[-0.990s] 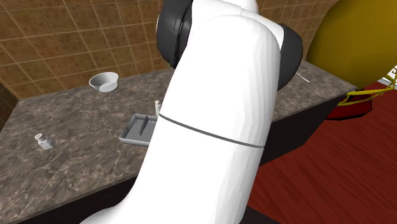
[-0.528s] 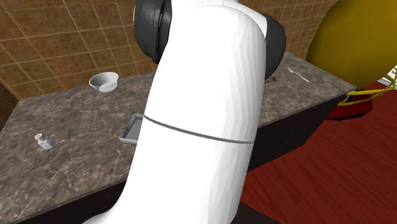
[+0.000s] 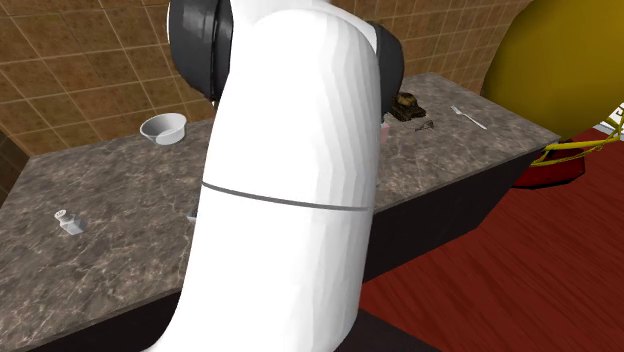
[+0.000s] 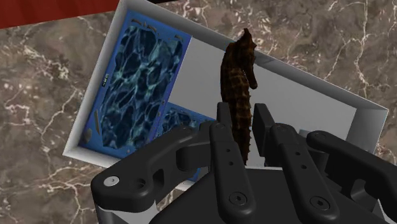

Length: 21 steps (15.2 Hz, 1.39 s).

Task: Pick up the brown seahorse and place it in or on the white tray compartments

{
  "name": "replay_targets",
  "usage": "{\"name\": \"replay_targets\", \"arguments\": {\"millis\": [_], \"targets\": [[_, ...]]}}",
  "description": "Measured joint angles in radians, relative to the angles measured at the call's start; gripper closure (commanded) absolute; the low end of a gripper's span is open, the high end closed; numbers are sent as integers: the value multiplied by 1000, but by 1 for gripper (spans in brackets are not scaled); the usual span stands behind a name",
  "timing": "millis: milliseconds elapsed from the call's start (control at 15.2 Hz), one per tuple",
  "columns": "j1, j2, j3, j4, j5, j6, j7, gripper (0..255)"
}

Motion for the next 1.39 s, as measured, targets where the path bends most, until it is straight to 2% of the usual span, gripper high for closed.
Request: {"name": "replay_targets", "arguments": {"millis": [264, 1386], "targets": [[53, 23, 14, 29, 5, 4, 55, 255], [93, 177, -24, 90, -29, 98, 52, 255]]}}
